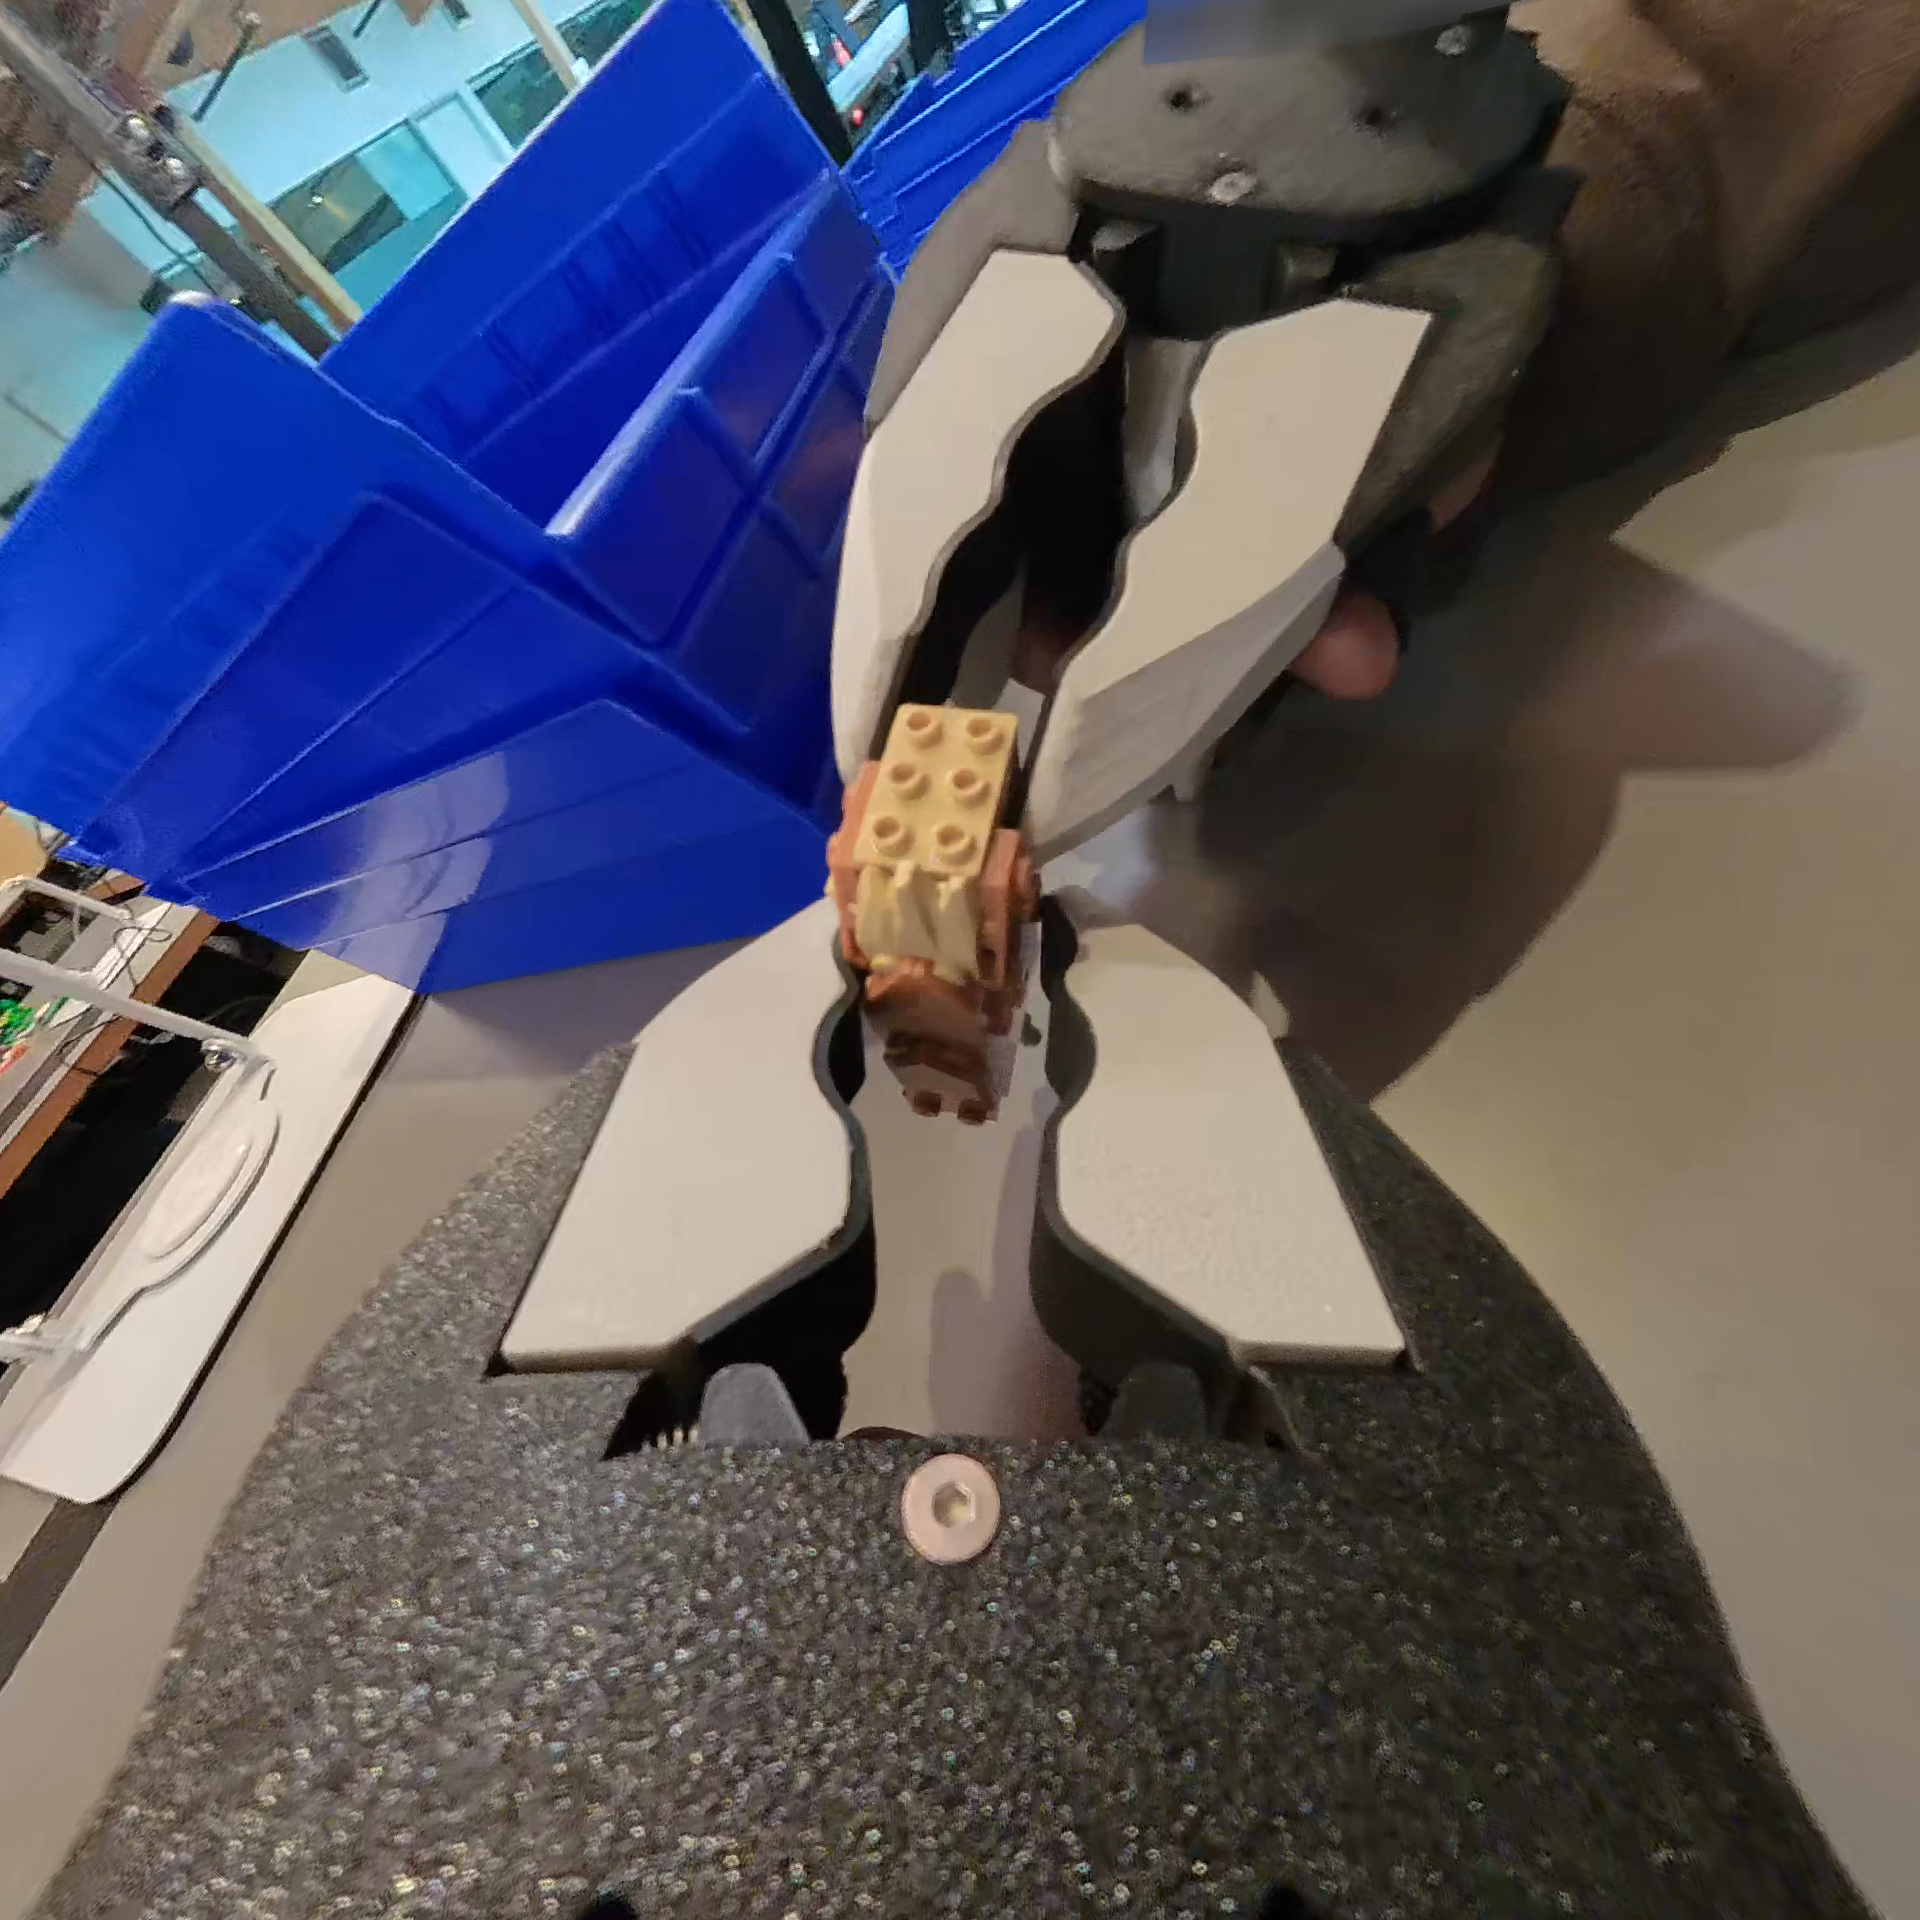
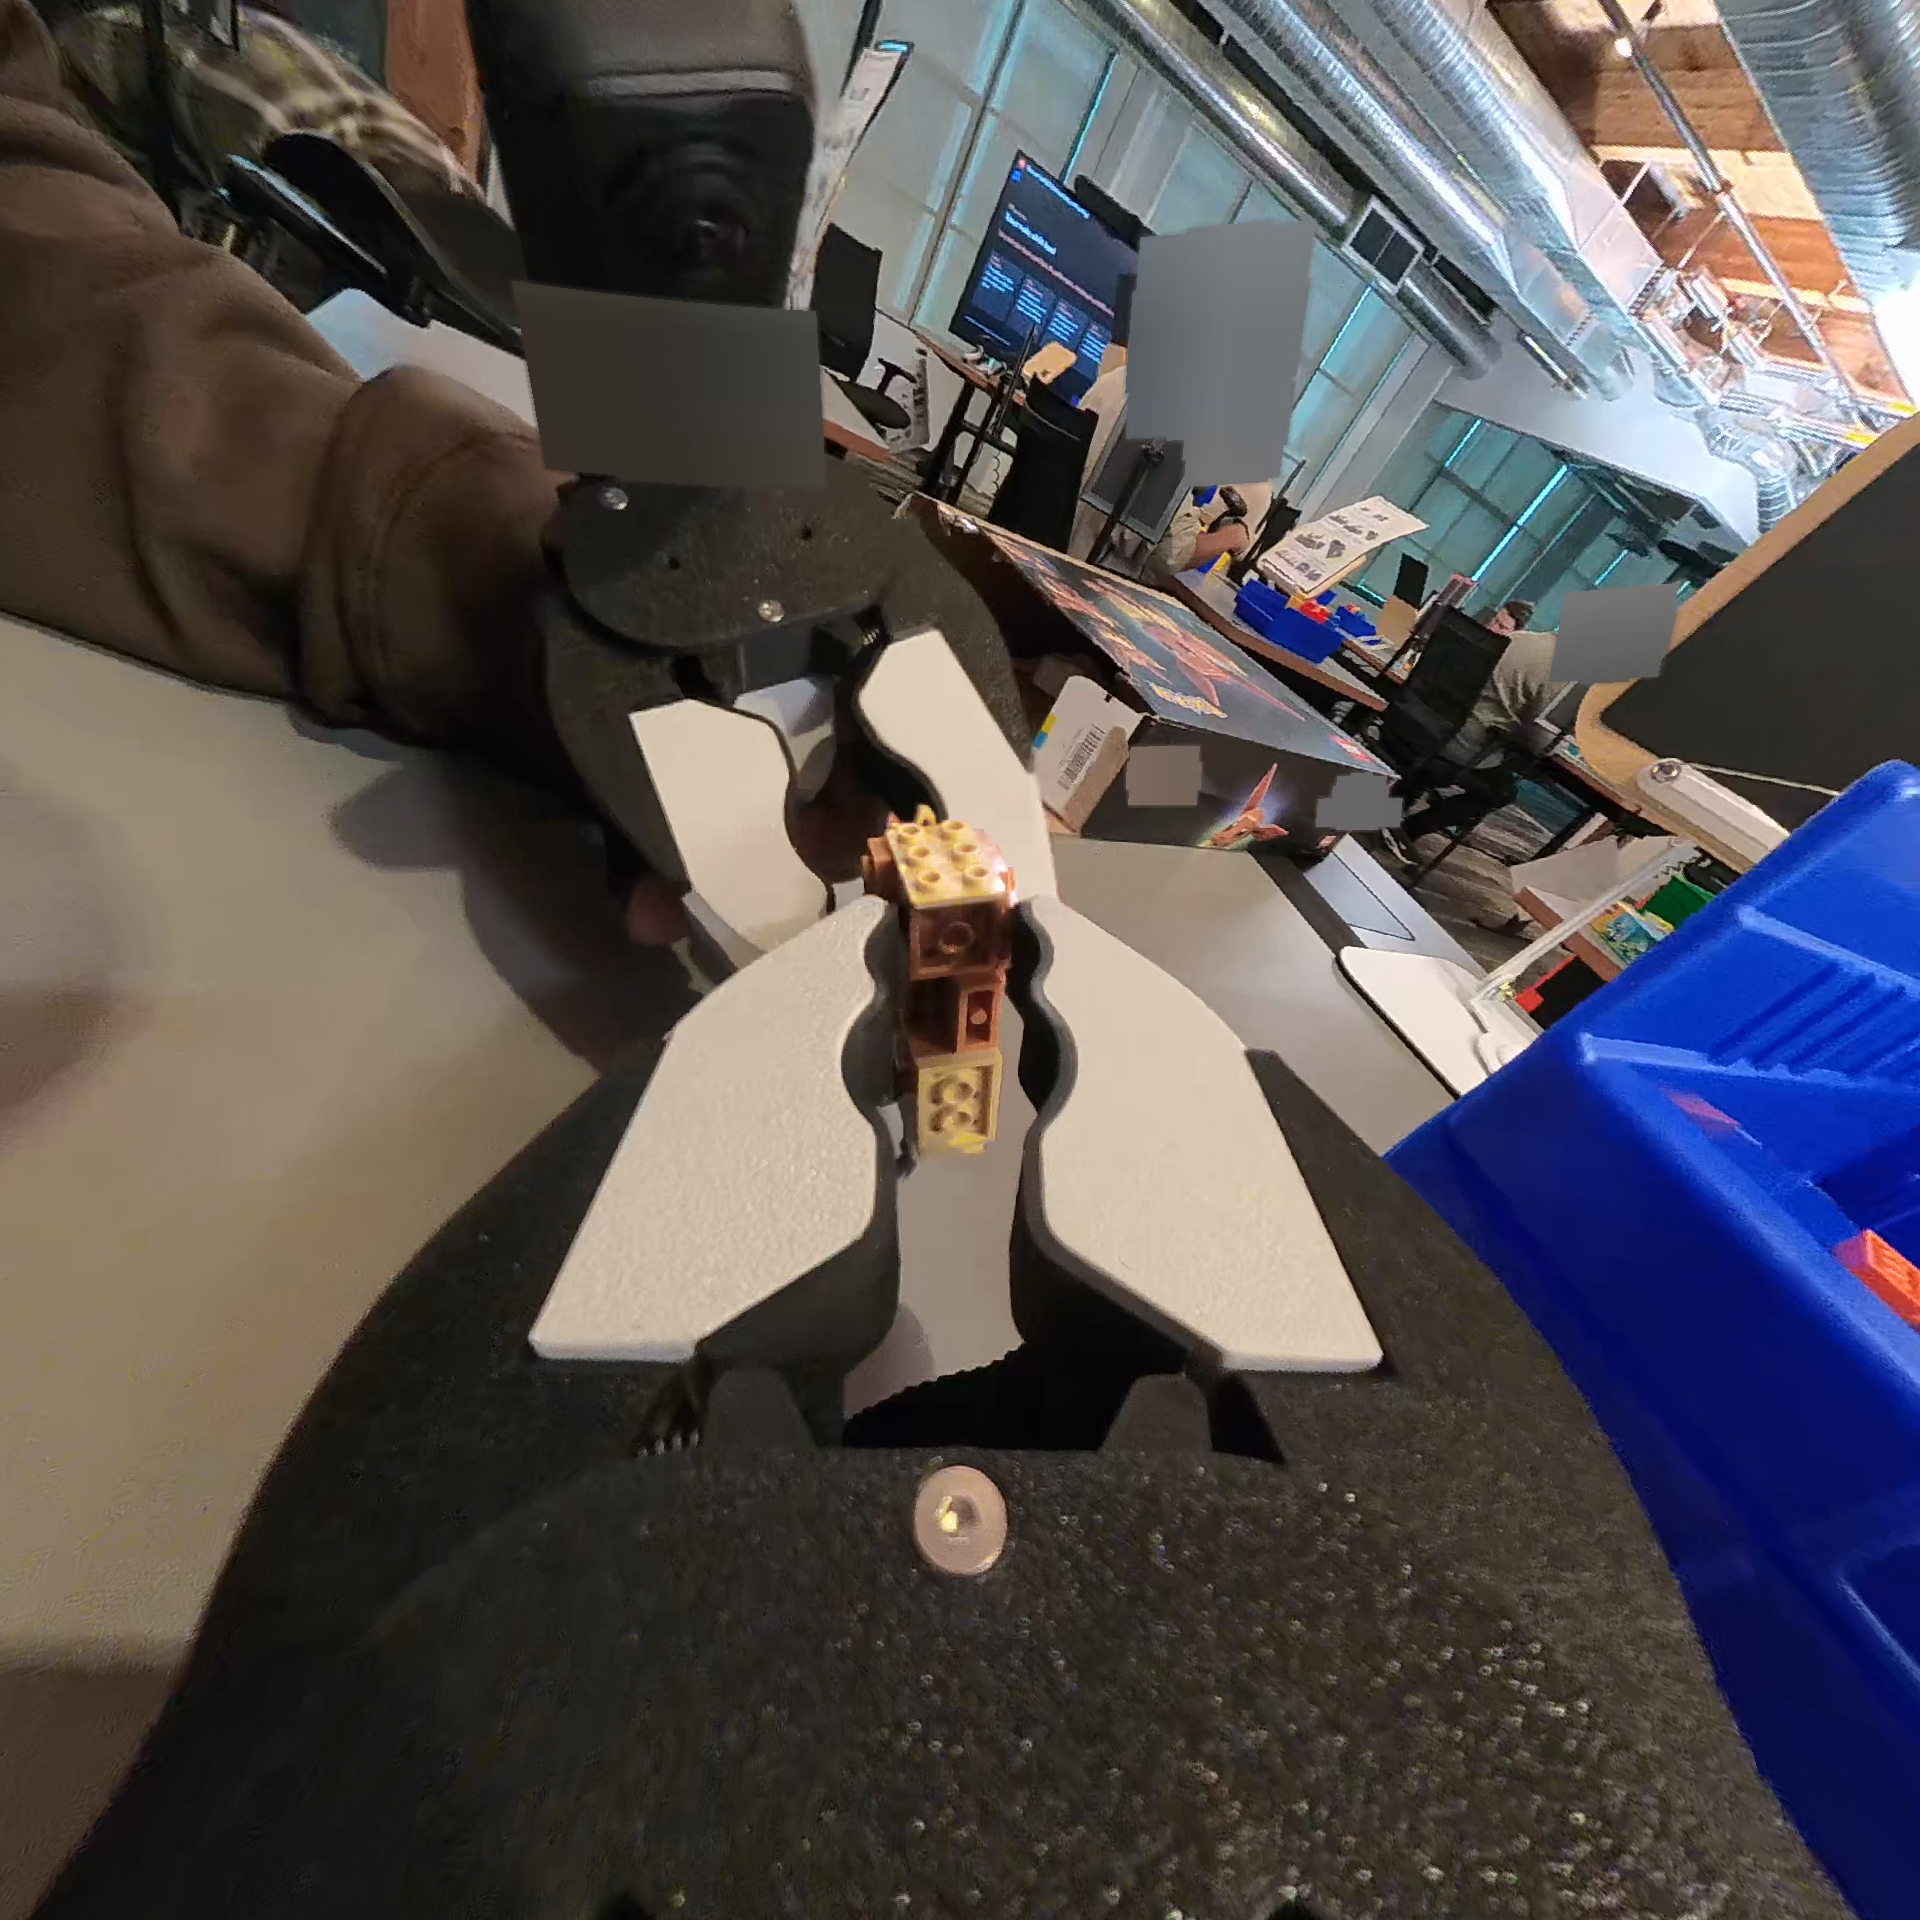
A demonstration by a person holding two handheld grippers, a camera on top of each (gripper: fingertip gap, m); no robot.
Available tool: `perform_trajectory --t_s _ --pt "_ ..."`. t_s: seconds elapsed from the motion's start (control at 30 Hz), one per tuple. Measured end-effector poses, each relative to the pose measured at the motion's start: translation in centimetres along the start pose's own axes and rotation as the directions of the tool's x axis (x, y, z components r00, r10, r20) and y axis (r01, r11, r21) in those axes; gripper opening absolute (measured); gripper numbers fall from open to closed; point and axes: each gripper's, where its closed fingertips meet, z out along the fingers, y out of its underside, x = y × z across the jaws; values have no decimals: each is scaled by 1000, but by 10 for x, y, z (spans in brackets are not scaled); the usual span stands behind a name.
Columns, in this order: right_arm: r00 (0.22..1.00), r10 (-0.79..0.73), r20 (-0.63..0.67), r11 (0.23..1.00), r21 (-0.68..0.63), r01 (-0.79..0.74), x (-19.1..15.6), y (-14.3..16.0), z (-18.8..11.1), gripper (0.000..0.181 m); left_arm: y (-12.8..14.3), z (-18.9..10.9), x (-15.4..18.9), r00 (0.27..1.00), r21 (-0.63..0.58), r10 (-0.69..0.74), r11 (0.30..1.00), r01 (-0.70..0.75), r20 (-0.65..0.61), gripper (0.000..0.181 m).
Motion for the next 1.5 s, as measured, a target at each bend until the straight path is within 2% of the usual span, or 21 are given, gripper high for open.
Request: perform_trajectory --t_s 0.13,0.33,0.57,0.8,0.9,0.97,1.07,1.13,1.23,1.3,1.4,1.5 --pt "1000 6 3 999 -35 -6 1 7 2 21 8 0 -4 999 -68 -45 997 45 -1 22" --pt "996 -76 -45 992 -104 71 6 17 4 21 20 1 -10 998 -183 8 983 4 62 22" --pt "946 -314 -80 940 -167 298 5 21 4 23 20 -2 -18 972 -247 191 957 -154 134 22" --pt "927 -361 -104 923 -178 340 7 20 3 18 20 -1 -21 956 -261 245 945 -198 162 23" --pt "934 -341 -110 932 -171 320 8 19 2 17 19 1 -20 976 -219 149 969 -113 159 24" --pt "933 -335 -130 936 -164 313 11 17 1 17 19 1 -23 986 -185 47 983 -16 161 33" --pt "922 -345 -175 933 -168 318 18 13 -1 17 20 -1 -26 971 -131 -215 965 227 101 52" --pt "906 -370 -204 926 -167 340 21 10 -3 17 12 -4 -27 893 -56 -449 892 448 0 62" --pt "875 -417 -245 909 -135 396 21 -1 -6 17 0 -9 -22 688 -22 -694 707 707 -210 74" --pt "852 -456 -257 890 -130 437 20 -5 -7 17 -6 -10 -18 606 -20 -741 637 770 -288 79" --pt "837 -480 -262 877 -122 464 18 -7 -6 17 -14 -10 -9 542 -39 -755 595 803 -369 86" --pt "824 -499 -267 866 -113 487 16 -10 -7 17 -20 -9 -8 561 -14 -738 609 793 -374 94"
